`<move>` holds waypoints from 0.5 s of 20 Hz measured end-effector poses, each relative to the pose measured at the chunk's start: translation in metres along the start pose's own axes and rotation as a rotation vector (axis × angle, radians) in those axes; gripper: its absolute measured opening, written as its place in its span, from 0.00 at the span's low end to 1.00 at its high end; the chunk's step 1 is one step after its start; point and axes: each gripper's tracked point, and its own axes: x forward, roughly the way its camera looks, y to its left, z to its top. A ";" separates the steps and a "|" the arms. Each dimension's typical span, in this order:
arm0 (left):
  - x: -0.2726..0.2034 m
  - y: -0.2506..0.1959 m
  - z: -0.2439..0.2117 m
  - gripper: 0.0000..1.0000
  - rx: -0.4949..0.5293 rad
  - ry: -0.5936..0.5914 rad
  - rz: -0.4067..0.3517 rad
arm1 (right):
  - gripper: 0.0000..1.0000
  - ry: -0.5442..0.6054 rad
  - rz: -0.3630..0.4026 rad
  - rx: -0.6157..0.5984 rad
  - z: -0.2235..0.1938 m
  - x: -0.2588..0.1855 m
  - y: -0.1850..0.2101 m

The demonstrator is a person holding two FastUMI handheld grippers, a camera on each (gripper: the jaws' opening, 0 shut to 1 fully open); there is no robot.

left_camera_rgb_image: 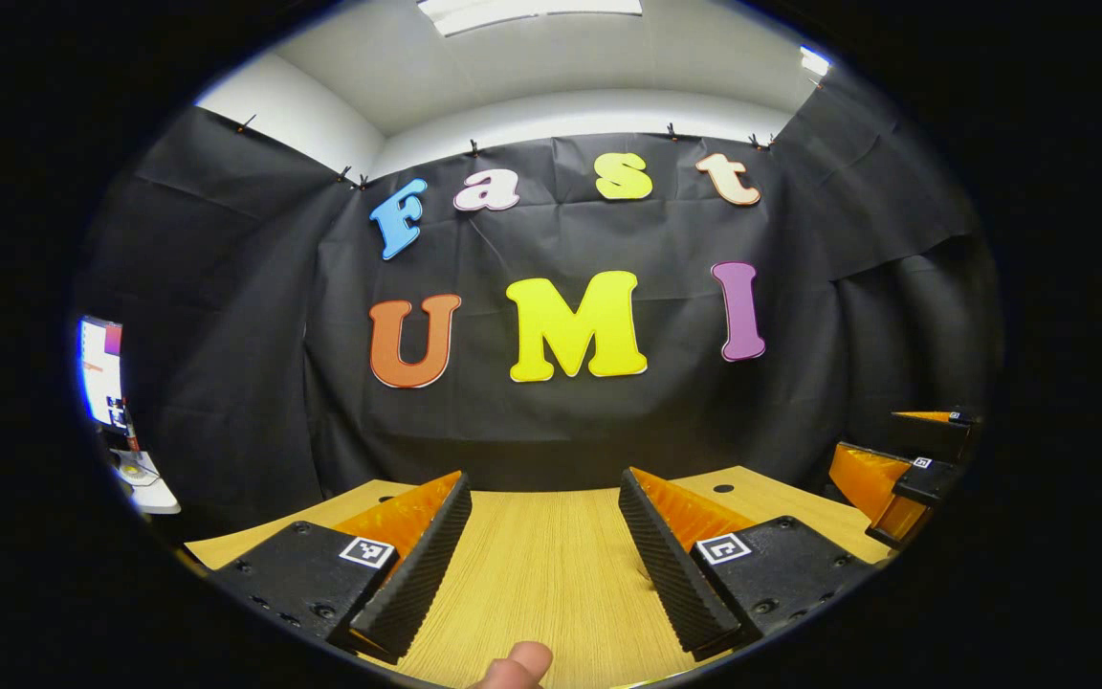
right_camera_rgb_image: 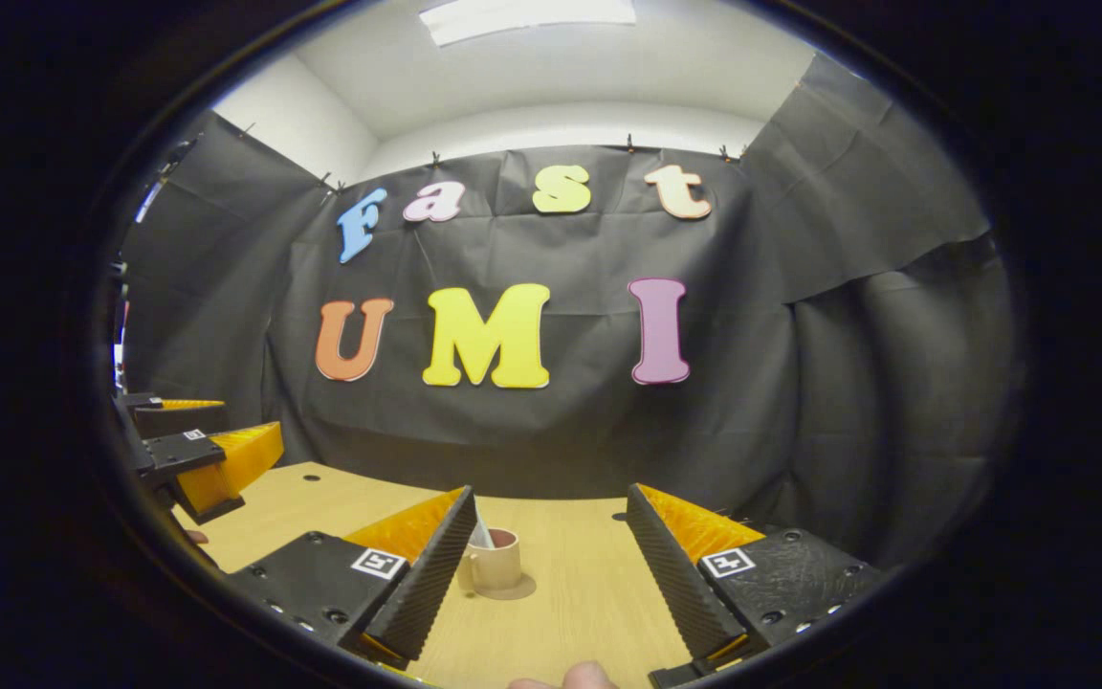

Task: Put the toothbrush and toothpaste on the desktop into the cup, then pick up the cup and place it on the coaster on the desktop.

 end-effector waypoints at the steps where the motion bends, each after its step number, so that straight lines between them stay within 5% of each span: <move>1: -0.001 -0.001 0.000 0.98 -0.003 -0.002 -0.005 | 0.95 0.004 -0.001 -0.001 -0.001 0.000 0.000; 10: -0.004 0.003 0.003 0.98 -0.020 -0.030 0.000 | 0.95 -0.009 -0.007 -0.012 0.003 -0.005 0.002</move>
